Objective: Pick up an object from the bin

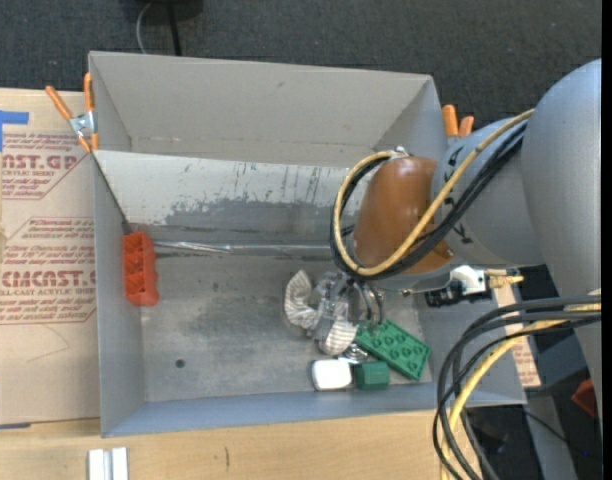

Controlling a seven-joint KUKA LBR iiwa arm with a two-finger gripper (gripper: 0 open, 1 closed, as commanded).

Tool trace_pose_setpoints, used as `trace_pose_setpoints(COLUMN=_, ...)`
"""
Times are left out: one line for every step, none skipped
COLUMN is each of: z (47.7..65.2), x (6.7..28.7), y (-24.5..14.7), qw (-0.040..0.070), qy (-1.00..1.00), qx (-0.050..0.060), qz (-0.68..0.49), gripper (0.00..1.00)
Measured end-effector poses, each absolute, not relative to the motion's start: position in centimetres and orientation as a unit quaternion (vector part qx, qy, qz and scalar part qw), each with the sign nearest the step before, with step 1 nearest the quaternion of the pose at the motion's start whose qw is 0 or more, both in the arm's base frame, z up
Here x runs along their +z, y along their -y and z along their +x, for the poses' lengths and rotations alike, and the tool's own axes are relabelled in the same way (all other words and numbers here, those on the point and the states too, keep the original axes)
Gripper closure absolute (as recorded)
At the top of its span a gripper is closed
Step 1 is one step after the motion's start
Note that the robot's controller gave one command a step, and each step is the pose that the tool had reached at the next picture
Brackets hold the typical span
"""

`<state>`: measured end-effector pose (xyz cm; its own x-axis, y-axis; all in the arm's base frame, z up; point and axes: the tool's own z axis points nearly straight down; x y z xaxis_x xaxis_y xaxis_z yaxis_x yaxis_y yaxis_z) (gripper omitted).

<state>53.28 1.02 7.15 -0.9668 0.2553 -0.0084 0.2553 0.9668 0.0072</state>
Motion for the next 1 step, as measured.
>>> trace_pose_setpoints(z=54.3, x=20.23, y=-0.67, qw=0.006, qy=-0.99, qx=0.003, qz=0.14, gripper=1.0)
